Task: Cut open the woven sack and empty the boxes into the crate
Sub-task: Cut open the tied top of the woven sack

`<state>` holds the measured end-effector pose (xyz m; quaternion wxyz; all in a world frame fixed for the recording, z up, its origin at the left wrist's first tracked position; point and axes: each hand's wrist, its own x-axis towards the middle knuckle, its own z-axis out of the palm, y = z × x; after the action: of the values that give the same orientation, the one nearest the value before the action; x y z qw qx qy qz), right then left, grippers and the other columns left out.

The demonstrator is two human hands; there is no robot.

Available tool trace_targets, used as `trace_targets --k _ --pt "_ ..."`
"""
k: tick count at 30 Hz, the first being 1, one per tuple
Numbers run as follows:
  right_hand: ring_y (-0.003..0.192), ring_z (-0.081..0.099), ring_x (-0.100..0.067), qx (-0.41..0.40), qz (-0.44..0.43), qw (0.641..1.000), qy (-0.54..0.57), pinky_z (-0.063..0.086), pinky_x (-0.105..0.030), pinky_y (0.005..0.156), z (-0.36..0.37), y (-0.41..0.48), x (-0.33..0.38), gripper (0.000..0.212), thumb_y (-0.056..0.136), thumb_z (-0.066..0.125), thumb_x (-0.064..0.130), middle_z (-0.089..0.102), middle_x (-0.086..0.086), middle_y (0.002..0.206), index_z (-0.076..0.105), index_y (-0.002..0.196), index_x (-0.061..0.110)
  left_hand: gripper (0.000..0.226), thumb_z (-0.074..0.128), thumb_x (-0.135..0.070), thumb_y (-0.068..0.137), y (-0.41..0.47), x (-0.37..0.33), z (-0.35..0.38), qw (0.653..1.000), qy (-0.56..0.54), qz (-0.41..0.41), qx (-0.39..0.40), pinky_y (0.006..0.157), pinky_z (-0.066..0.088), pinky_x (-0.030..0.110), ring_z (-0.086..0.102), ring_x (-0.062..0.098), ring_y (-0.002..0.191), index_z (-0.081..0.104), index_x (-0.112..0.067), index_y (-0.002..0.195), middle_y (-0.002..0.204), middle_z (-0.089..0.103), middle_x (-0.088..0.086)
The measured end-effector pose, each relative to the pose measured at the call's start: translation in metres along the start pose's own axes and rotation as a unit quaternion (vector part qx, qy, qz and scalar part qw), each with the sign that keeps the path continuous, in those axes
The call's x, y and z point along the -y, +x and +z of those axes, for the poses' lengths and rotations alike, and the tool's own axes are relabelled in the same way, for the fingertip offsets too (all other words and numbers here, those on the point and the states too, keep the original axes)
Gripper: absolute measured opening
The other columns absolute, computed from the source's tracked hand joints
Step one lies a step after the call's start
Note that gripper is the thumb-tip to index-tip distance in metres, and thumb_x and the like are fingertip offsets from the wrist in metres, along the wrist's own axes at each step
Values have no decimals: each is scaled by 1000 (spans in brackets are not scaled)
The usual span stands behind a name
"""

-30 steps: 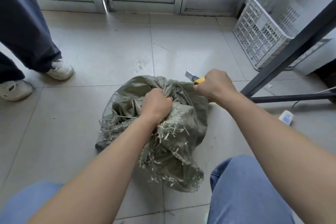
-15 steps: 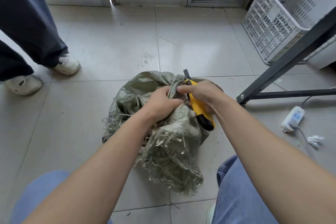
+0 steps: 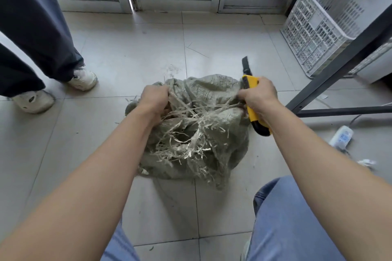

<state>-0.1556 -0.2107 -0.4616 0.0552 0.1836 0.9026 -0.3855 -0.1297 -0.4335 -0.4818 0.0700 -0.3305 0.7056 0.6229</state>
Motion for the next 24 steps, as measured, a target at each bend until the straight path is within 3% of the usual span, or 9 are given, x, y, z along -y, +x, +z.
trace_targets --k 5,7,9,12,15,17,19,21,24 --pt "90 55 -20 99 -101 988 56 47 -36 76 5 -33 44 73 66 78 52 55 -2 104 47 120 14 24 42 -12 98 -8 -35 10 986 -163 9 38 65 56 37 63 23 67 61 3 95 81 63 13" --pt "97 54 -22 173 -90 981 -5 43 -34 77 11 -41 51 75 68 81 43 54 -3 110 45 126 11 25 39 -9 99 -11 -45 9 966 -254 6 58 71 56 40 63 25 73 60 0 89 82 63 14" --pt "93 52 -24 218 -58 973 -52 41 -30 75 21 -40 47 55 74 77 26 53 -8 103 51 119 7 20 39 -4 97 -18 -51 3 945 -308 32 107 69 54 33 59 22 73 56 -2 87 82 59 13" --pt "70 54 -24 171 6 985 31 44 -32 61 32 -35 37 27 65 71 9 58 -11 80 58 89 6 33 50 -2 92 -32 -57 -11 982 -116 116 95 85 50 30 57 21 99 47 2 125 109 56 9" --pt "59 54 -24 89 65 980 167 46 -32 53 30 -30 34 23 64 71 2 59 -13 77 57 82 1 51 59 -18 87 -42 -48 -18 963 122 185 -151 89 40 30 46 20 114 40 -9 134 125 47 5" --pt "60 51 -22 52 79 974 207 42 -32 54 26 -26 36 19 71 69 0 53 -10 75 54 81 6 63 65 -34 81 -44 -30 -23 942 201 126 -236 99 35 42 39 31 125 36 -9 131 136 38 13" --pt "61 47 -20 37 83 967 238 39 -31 57 21 -23 41 19 76 67 0 48 -7 73 51 84 9 98 69 -52 75 -50 -7 -22 972 212 6 -100 107 36 51 36 37 132 17 -8 145 148 27 20" --pt "56 44 -17 36 82 962 258 37 -26 52 18 -23 47 18 79 64 0 46 -5 69 49 81 10 112 72 -50 73 -55 6 -14 990 109 -48 70 97 49 49 49 34 123 -1 -13 149 151 27 19" --pt "49 48 -16 118 25 951 285 40 -20 41 13 -28 53 15 80 66 0 51 -6 67 54 83 8 77 72 -8 80 -51 5 4 993 -40 -13 111 65 57 30 63 21 94 26 -11 142 128 53 15"
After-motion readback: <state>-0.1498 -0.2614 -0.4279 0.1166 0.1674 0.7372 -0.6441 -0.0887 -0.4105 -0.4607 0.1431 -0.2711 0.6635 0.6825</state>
